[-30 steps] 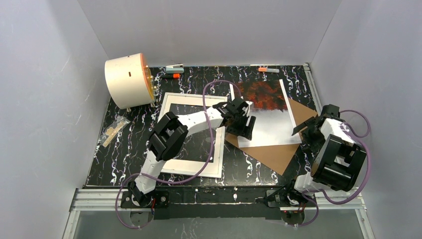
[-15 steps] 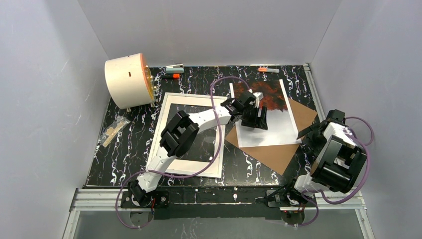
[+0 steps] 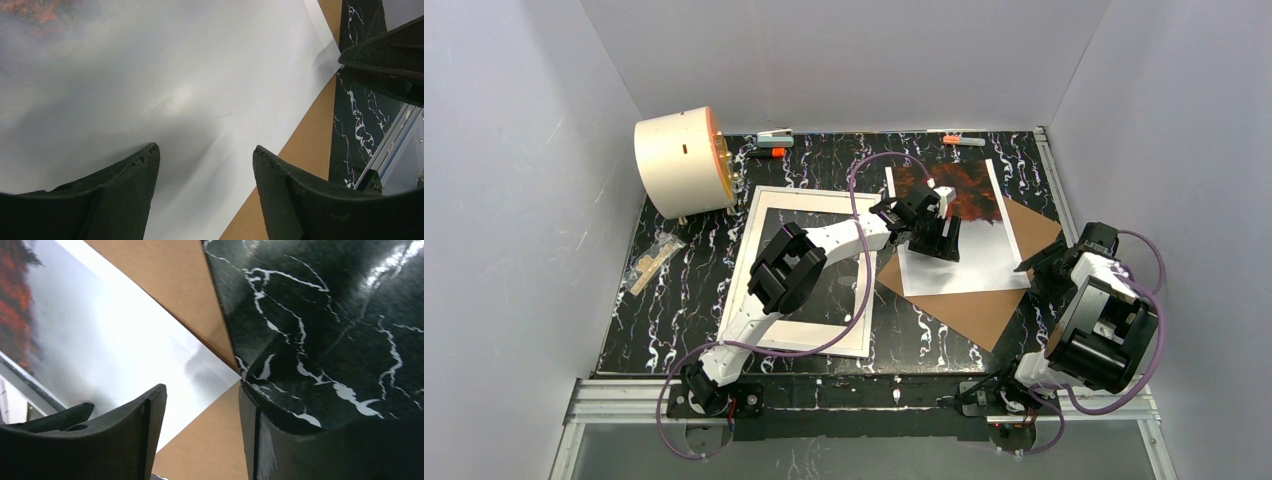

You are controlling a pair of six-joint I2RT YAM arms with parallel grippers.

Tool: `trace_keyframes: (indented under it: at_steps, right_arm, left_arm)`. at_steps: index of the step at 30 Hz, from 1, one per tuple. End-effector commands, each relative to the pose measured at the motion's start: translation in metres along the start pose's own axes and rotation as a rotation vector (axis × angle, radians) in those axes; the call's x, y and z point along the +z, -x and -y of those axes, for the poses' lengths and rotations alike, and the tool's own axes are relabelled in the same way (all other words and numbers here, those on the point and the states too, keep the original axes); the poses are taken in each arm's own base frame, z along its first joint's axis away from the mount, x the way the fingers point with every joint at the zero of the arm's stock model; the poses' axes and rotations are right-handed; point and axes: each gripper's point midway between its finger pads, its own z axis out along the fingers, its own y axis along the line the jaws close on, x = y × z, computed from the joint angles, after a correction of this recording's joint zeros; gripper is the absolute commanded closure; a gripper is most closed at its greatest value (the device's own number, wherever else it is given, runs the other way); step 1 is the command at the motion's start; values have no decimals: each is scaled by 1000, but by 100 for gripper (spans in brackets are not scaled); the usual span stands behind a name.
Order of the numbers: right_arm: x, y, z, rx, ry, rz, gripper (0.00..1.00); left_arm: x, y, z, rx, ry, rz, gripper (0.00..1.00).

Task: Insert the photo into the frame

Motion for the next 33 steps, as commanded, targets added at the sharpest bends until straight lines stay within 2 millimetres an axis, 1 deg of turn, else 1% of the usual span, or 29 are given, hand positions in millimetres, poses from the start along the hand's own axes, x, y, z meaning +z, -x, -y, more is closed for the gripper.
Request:
trace_keyframes:
  at_steps: [1, 8, 10, 13, 16, 21, 25, 30, 33]
  right_arm:
    - [-7, 15, -22, -59, 115, 52, 38]
    - [-8, 28, -30, -87, 141, 92, 40]
    - [-7, 31, -22, -75, 89, 95, 40]
    - [-6, 34, -3, -52, -27, 107, 35]
    - [-4, 31, 8, -45, -77, 102, 31]
    - [3, 23, 5, -46, -44, 66, 31]
    - [12, 16, -1, -50, 2, 18, 31]
    - [18, 14, -7, -54, 44, -11, 32]
    - [18, 11, -17, -59, 103, -31, 33]
  left_arm:
    - [8, -84, -61, -40, 194, -250, 32]
    - [8, -91, -68, -38, 216, -276, 33]
    - [8, -93, -69, -39, 220, -283, 33]
    - [9, -95, -70, -45, 224, -287, 33]
    - [10, -96, -70, -50, 225, -290, 33]
    - [10, -96, -70, -54, 225, -288, 33]
    - [12, -97, -69, -63, 219, -293, 33]
    - [13, -99, -70, -69, 218, -298, 33]
    - [14, -99, -70, -73, 219, -298, 33]
